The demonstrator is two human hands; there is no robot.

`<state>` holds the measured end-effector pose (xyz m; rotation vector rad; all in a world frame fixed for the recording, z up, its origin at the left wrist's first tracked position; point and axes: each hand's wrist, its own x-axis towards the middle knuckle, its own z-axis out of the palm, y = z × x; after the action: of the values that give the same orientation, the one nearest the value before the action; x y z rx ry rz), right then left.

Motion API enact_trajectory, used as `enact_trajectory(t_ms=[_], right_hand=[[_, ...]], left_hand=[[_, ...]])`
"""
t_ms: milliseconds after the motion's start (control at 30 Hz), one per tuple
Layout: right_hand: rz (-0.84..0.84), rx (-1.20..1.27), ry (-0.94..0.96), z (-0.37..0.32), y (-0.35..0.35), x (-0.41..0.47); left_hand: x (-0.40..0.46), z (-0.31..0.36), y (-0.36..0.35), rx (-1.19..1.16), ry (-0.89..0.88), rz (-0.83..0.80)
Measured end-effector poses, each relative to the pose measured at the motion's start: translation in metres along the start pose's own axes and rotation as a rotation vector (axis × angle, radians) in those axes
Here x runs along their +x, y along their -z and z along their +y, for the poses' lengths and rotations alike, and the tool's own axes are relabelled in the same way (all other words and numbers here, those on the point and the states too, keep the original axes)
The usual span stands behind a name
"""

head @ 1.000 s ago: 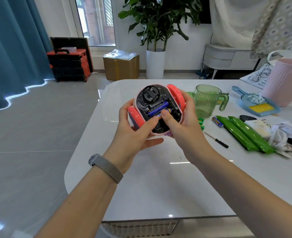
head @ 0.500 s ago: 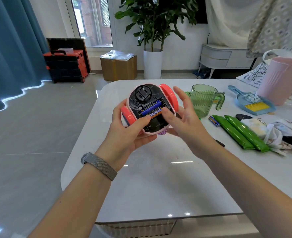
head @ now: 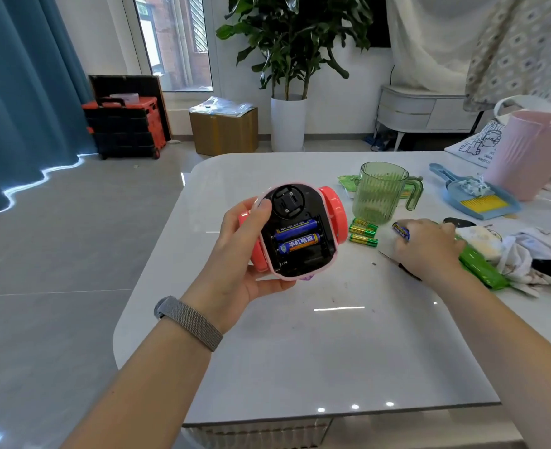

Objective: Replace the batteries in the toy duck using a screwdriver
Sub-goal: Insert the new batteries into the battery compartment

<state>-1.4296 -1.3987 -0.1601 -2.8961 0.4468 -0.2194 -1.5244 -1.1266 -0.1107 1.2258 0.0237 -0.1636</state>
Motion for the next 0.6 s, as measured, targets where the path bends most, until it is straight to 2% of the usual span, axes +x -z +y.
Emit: enact_trajectory(t_ms=[133, 233, 600], right_hand=[[-0.043, -0.118, -0.028, -0.002, -0.003, 0.01], [-0.003, -0.194, -0.029, -0.003, -0.007, 0.013], [0.145, -0.115, -0.087, 0.008, -0.016, 0.022]], left_hand=[[-0.002, -0.001, -0.003, 0.023, 0.001, 0.002], [-0.001, -0.001, -0.004, 0.029, 0.008, -0.002], [-0.001, -0.002, -0.004, -0.007, 0.015, 0.023]])
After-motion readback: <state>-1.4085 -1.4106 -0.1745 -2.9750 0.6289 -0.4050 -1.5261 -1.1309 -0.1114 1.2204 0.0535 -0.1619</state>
